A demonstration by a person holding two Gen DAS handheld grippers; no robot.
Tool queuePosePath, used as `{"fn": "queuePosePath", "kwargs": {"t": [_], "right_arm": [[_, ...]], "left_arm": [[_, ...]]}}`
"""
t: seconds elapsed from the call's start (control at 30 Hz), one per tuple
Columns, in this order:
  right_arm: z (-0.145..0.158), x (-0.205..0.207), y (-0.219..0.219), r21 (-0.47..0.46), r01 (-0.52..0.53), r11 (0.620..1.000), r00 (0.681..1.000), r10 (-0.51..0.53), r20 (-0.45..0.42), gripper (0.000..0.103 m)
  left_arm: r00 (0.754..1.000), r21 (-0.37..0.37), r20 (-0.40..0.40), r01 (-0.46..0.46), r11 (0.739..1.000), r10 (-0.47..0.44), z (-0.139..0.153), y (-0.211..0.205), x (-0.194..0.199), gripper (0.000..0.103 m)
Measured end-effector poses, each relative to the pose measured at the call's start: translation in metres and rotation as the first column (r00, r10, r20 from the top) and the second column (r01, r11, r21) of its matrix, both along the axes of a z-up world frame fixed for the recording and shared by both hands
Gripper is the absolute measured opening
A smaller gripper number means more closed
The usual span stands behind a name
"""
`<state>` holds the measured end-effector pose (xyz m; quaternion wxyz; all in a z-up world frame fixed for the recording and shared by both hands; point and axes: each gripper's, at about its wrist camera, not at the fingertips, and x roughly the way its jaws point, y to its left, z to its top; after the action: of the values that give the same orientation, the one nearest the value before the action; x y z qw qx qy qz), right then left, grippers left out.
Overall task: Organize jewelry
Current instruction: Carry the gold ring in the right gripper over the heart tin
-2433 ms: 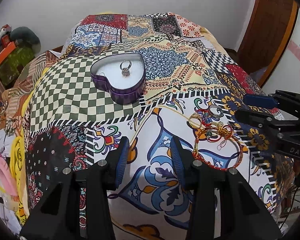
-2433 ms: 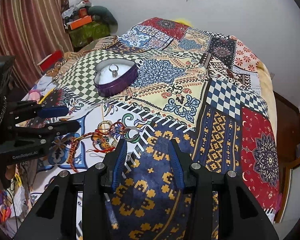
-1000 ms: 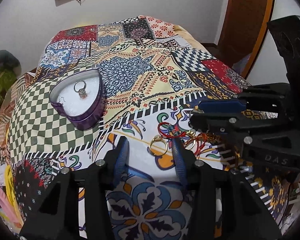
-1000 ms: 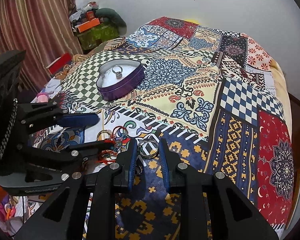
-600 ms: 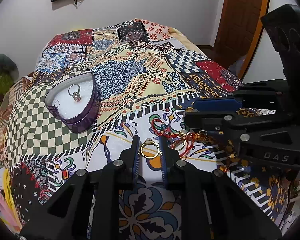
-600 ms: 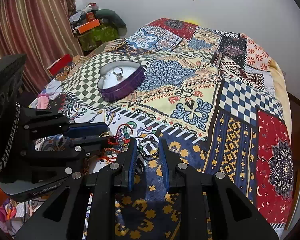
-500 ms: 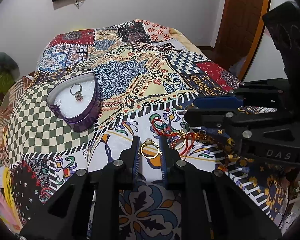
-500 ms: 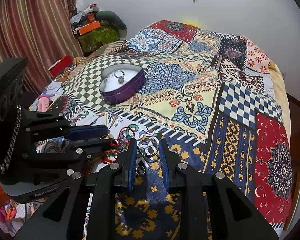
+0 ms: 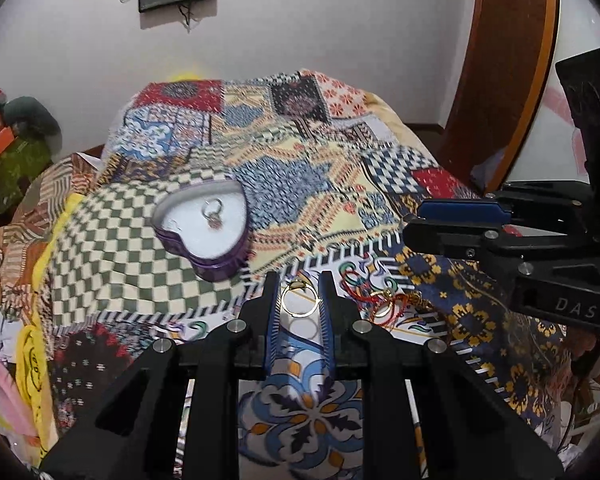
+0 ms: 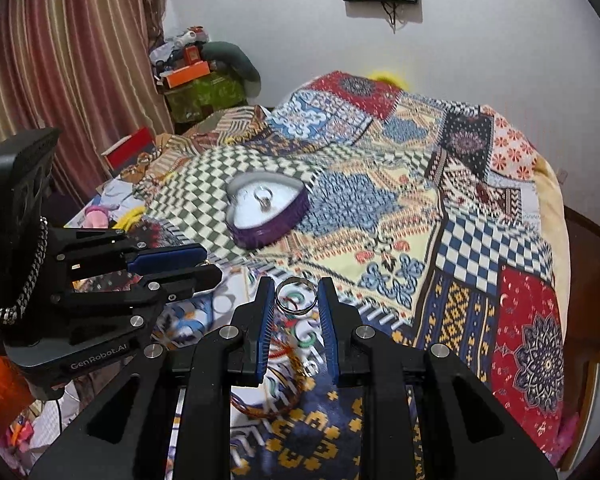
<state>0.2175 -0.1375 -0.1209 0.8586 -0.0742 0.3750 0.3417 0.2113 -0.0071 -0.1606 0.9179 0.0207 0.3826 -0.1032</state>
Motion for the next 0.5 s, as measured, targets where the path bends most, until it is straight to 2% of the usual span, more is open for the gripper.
{"fn": "queuePosePath", "kwargs": {"t": [0.5], "right_arm": [[0.037,-0.003,0.034,0.036,-0.043,0.998,0.996,0.039,0.084,0.02]], "left_arm": [[0.991,-0.02,0.1,-0.087,0.996,0.088,0.037,0.042,-0.009,0.018]]}}
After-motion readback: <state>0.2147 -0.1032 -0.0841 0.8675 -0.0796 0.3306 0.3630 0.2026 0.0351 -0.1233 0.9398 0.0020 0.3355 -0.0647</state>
